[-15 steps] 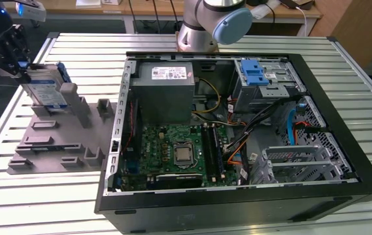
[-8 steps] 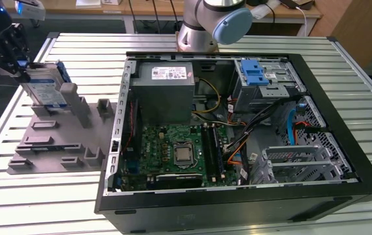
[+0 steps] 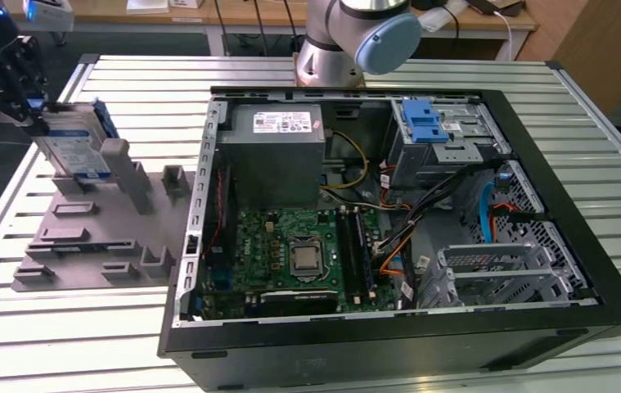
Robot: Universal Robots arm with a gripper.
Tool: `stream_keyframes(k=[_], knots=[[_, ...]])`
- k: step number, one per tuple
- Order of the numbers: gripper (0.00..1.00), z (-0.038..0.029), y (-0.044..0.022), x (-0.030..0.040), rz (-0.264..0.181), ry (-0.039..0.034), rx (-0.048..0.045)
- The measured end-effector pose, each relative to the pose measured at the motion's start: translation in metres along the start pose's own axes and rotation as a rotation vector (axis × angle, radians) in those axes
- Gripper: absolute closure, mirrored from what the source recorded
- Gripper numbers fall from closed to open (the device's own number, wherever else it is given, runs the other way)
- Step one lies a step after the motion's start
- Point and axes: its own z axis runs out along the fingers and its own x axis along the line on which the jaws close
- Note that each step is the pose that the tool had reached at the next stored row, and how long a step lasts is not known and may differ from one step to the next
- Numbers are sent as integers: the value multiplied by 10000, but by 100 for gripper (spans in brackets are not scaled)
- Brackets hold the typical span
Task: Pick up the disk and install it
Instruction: 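Pick up the disk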
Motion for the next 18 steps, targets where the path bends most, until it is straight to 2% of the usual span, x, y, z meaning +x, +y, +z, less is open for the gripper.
stream_keyframes(k=[18], knots=[[64, -93, 0, 0, 0, 0, 0]])
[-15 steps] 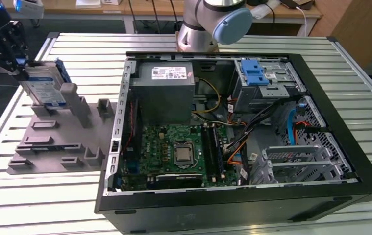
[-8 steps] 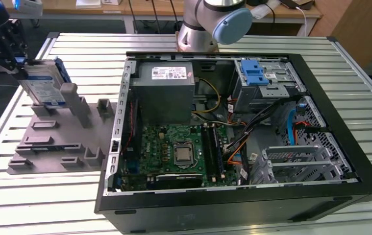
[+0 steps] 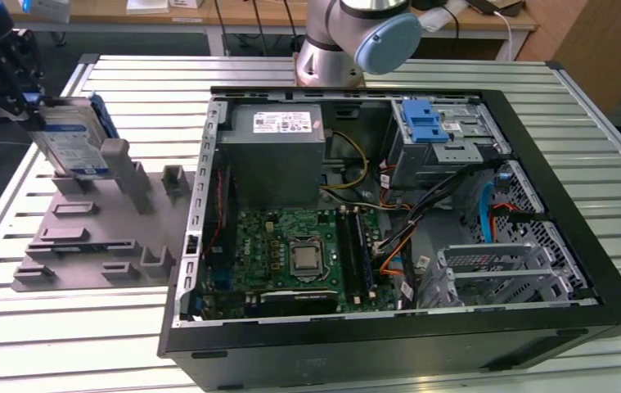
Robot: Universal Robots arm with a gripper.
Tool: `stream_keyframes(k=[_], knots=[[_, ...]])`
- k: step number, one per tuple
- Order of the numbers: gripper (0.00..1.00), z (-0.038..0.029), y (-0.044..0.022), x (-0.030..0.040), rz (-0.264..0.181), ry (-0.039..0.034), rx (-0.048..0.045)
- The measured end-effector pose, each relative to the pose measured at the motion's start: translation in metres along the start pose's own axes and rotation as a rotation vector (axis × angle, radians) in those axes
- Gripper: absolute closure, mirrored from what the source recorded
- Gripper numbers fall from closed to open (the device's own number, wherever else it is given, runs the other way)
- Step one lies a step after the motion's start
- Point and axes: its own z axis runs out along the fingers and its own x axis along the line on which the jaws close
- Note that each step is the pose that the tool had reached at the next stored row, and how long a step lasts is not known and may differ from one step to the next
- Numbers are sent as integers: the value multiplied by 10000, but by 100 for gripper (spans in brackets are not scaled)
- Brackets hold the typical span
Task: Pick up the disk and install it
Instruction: 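Pick up the disk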
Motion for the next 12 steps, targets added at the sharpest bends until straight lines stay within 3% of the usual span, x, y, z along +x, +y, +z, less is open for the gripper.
stream_keyframes(k=[12], knots=[[64, -89, -1, -1, -1, 0, 0]])
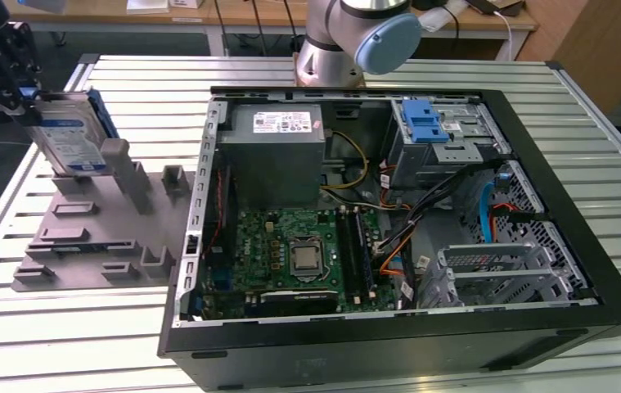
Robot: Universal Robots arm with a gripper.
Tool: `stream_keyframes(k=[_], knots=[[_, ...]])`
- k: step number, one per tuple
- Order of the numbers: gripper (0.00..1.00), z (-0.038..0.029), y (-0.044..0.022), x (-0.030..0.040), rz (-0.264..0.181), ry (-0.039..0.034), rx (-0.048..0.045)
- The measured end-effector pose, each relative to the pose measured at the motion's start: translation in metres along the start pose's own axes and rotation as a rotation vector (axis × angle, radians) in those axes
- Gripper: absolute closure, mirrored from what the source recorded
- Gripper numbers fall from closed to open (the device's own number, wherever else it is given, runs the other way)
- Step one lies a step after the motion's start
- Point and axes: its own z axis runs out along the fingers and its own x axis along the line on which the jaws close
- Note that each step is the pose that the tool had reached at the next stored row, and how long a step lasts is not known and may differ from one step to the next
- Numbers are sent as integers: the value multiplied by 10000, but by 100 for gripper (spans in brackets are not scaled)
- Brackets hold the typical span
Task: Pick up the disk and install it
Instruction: 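Pick up the disk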
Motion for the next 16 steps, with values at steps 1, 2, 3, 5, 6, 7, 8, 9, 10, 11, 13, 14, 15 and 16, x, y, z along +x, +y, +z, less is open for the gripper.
stream_keyframes(k=[1, 2, 3, 5, 6, 7, 8, 9, 10, 11, 13, 14, 15, 16], knots=[[64, -8, 0, 0, 0, 0, 0], [64, -15, 0, 0, 1, 0, 1], [64, -23, 0, 0, 0, 0, 1], [64, -39, 0, 0, 1, 0, 0], [64, -47, -1, 0, 0, 0, 1], [64, -55, 0, 0, 1, 0, 1], [64, -63, 0, 0, 0, 0, 0], [64, -72, 0, 0, 1, 1, -1], [64, -79, -1, 0, 0, 1, 0], [64, -86, 0, 0, 0, 0, 0], [64, -99, -1, 0, 0, 0, 0], [64, -105, -1, 0, 0, 0, 0], [64, -111, -1, 0, 0, 0, 0], [64, -117, -1, 0, 1, 0, 0]])
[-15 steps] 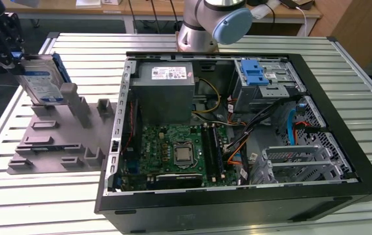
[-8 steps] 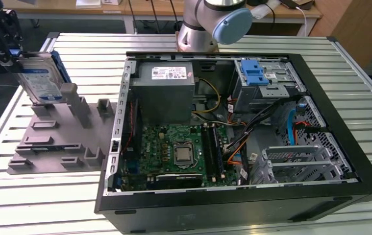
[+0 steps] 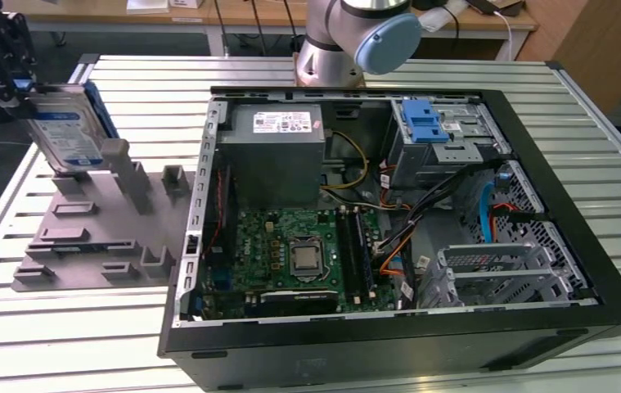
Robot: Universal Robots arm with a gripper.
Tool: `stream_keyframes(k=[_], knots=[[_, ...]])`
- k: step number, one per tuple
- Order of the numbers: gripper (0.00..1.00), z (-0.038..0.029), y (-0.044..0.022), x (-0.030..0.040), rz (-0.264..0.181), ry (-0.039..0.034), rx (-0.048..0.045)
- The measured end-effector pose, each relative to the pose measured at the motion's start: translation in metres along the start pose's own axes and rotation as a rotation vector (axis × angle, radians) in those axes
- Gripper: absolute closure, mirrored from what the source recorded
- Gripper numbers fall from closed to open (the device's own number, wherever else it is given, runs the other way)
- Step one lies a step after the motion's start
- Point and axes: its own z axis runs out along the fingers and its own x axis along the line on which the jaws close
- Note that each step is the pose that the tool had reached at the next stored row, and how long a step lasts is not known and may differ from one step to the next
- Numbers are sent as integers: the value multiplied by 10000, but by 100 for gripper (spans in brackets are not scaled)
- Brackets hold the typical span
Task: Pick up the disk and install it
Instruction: 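Pick up the disk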
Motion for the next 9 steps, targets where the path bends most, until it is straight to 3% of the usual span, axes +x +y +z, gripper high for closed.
stream_keyframes(k=[9], knots=[[64, -51, -1, 0, 0, 0, 0]])
